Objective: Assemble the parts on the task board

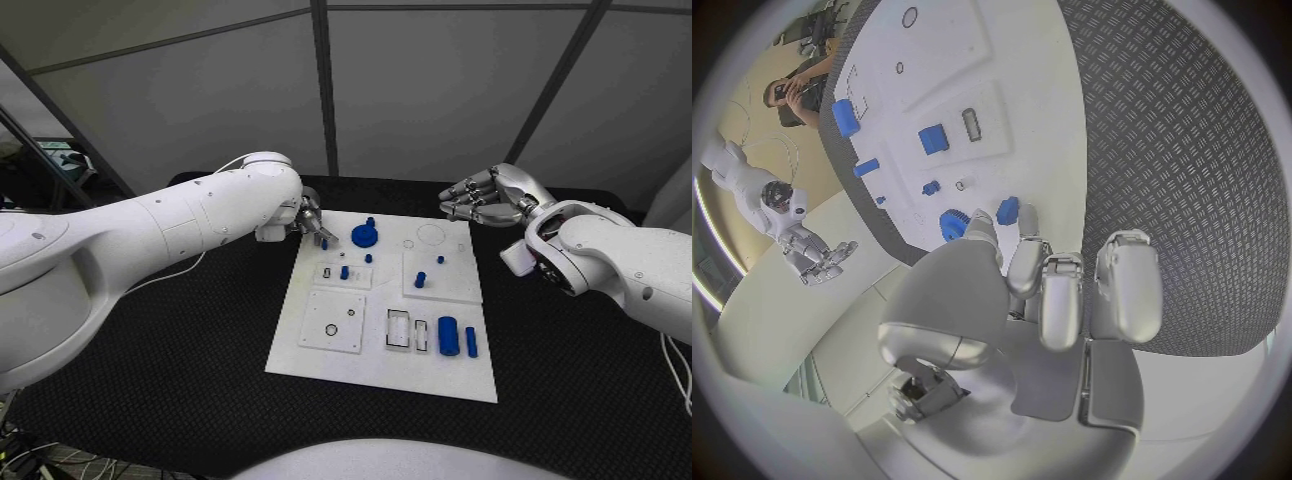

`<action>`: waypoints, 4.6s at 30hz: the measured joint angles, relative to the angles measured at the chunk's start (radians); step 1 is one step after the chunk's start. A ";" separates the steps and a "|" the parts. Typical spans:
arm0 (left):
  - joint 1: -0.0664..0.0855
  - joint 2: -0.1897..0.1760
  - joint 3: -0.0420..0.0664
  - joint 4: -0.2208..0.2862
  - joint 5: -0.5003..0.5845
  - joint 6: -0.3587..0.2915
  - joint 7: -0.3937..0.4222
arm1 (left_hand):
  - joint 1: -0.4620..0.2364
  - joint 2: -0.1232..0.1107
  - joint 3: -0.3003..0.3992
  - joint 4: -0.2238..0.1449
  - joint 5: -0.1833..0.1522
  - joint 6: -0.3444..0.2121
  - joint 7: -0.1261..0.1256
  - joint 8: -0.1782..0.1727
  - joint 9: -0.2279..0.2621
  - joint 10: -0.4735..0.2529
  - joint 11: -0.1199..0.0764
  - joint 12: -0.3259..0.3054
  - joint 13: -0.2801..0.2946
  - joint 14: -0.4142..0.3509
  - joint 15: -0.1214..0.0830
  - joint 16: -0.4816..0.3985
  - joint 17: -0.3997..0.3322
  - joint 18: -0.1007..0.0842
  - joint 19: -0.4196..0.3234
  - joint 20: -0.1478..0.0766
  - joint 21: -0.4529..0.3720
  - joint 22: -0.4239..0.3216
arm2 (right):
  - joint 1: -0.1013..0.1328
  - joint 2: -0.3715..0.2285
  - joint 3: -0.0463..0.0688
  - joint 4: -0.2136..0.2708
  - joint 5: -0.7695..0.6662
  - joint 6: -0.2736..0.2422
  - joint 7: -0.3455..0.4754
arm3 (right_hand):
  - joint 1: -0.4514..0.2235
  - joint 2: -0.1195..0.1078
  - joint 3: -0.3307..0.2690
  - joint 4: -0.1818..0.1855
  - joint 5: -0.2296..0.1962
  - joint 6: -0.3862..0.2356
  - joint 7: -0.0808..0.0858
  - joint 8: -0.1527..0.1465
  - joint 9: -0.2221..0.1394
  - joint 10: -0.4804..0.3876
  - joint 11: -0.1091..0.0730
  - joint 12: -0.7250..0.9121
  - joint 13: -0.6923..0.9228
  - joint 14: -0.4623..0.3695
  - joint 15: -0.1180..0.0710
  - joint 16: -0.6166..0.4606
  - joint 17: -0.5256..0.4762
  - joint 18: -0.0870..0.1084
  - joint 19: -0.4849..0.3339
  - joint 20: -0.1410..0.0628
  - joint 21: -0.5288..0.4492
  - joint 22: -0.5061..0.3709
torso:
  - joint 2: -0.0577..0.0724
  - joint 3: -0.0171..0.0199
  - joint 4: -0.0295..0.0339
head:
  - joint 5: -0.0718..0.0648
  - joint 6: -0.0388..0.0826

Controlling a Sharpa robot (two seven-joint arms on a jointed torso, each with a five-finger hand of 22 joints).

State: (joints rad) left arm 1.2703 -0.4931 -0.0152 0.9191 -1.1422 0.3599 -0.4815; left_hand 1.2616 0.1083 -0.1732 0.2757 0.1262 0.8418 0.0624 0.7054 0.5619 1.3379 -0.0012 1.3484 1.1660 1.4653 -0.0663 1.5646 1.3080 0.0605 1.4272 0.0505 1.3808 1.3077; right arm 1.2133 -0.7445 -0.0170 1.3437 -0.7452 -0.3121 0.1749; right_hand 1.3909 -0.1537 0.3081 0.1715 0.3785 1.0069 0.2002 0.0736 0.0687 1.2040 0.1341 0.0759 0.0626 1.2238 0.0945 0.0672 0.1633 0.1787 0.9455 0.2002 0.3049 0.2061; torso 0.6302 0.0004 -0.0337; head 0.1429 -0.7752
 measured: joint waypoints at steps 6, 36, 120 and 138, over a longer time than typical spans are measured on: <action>0.000 -0.001 0.000 0.000 0.010 0.000 0.000 | 0.071 0.015 0.046 -0.024 0.002 0.000 0.000 -0.015 0.000 -0.009 -0.005 -0.006 0.000 -0.001 0.001 0.000 0.000 0.000 0.000 0.000 0.000 0.000 | 0.000 0.002 0.000 -0.002 0.000 0.000 0.000 | 0.000 0.000 0.000 0.000 0.000 0.000 0.000 0.000 0.000 0.000 0.000 0.000 0.000 0.000 0.000 0.000 0.000 0.000 0.000 0.000 0.000 0.000 | 0.000 -0.0001 0.0000 | 0.000 -0.003; 0.000 -0.146 0.000 0.216 0.224 -0.071 -0.006 | -0.057 -0.209 0.831 -0.072 0.004 -0.024 0.006 0.000 0.093 -0.028 -0.004 -0.039 -0.024 0.000 0.007 -0.008 0.000 0.000 -0.016 0.002 -0.016 0.000 | 0.000 0.006 0.000 -0.016 0.000 0.002 -0.001 | -0.004 0.004 0.000 0.000 0.004 0.000 0.000 0.000 0.000 0.000 0.000 0.000 0.000 -0.004 0.004 0.000 -0.003 0.000 0.004 0.003 0.000 -0.002 | -0.004 0.0005 0.0042 | 0.000 -0.003; -0.079 -0.224 -0.003 0.466 -0.006 -0.220 -0.119 | -0.109 -0.253 0.871 -0.141 -0.015 0.002 -0.009 0.027 0.111 0.000 -0.016 -0.040 -0.027 -0.001 0.001 -0.004 0.000 0.000 -0.009 -0.006 -0.016 0.000 | -0.001 0.009 0.000 -0.025 0.000 0.007 0.000 | -0.004 0.004 0.000 0.000 0.004 0.000 0.000 0.000 0.000 0.000 0.000 0.000 0.000 -0.004 0.004 0.000 -0.005 0.000 0.003 0.003 -0.007 -0.003 | -0.006 0.0006 0.0089 | 0.005 -0.025; -0.079 -0.221 -0.002 0.461 -0.011 -0.215 -0.119 | -0.158 -0.249 0.845 -0.176 -0.016 0.011 -0.022 0.026 0.108 0.000 -0.016 -0.046 -0.040 0.002 -0.002 -0.004 0.000 0.000 -0.006 -0.009 -0.016 0.000 | -0.001 0.010 0.000 -0.026 0.000 0.008 0.000 | -0.004 0.004 0.000 0.000 0.004 0.000 0.000 0.000 0.000 0.000 0.000 0.000 0.000 -0.004 0.004 0.000 -0.004 0.000 0.003 0.003 -0.007 -0.003 | -0.006 0.0007 0.0086 | 0.006 -0.026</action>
State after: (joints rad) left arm 1.1915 -0.7140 -0.0174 1.3801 -1.1529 0.1451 -0.6007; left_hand 1.1032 -0.1408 0.6718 0.0996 0.1106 0.8525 0.0405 0.7314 0.6699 1.3376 -0.0174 1.3020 1.1265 1.4672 -0.0681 1.5607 1.3078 0.0607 1.4215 0.0416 1.3653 1.3075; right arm 1.2126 -0.7348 -0.0172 1.3177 -0.7448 -0.3039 0.1751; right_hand 1.3868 -0.1496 0.3081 0.1715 0.3827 1.0069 0.2002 0.0736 0.0687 1.2040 0.1340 0.0759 0.0627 1.2202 0.0982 0.0672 0.1589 0.1787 0.9490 0.2036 0.2978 0.2027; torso 0.6239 0.0011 -0.0251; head 0.1488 -0.8014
